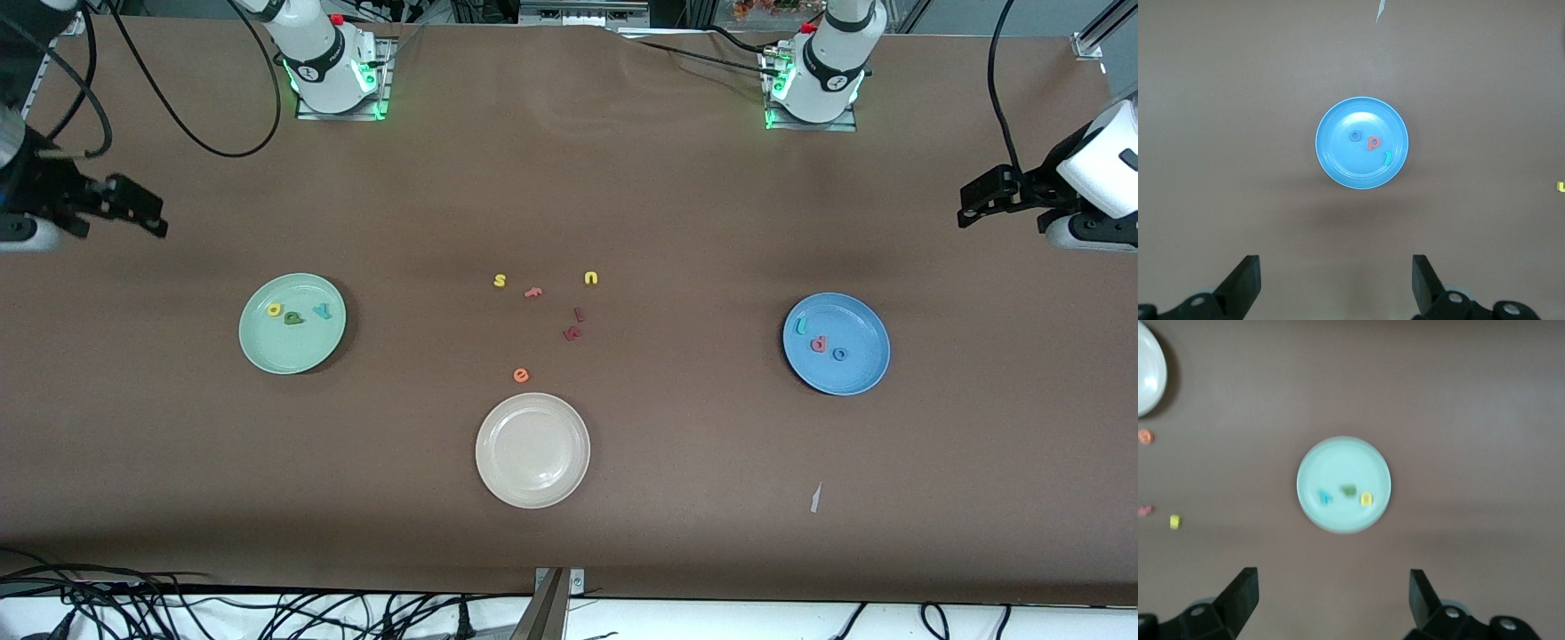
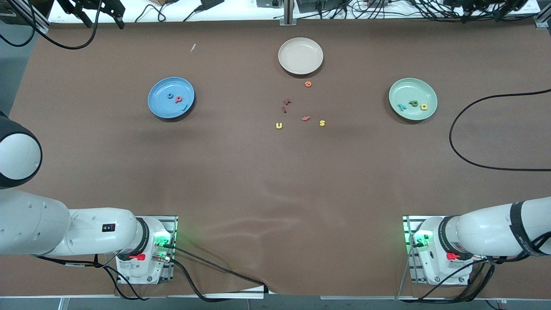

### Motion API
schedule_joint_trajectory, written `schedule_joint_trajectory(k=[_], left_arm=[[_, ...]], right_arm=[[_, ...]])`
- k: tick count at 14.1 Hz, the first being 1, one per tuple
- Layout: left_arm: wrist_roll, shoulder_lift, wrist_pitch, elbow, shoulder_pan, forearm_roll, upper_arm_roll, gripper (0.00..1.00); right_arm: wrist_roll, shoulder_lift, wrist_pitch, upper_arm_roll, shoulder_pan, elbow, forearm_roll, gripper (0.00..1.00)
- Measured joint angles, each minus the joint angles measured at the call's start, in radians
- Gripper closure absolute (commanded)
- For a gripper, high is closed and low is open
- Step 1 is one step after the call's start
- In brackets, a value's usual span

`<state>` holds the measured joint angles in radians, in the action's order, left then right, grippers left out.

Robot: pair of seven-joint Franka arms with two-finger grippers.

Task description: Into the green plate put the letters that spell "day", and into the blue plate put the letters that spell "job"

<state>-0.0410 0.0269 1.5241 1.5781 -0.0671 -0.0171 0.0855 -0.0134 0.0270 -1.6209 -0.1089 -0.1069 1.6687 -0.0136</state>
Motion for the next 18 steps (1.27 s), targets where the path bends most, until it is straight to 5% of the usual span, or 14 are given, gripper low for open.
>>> schedule_joint_trajectory(k=[18], left_arm=[[0.000, 0.025, 0.003, 0.000, 0.005, 0.001, 0.008, 0.00]], right_arm=[[0.001, -0.022, -0.027, 0.058, 0.089, 0.008, 0.022, 0.00]])
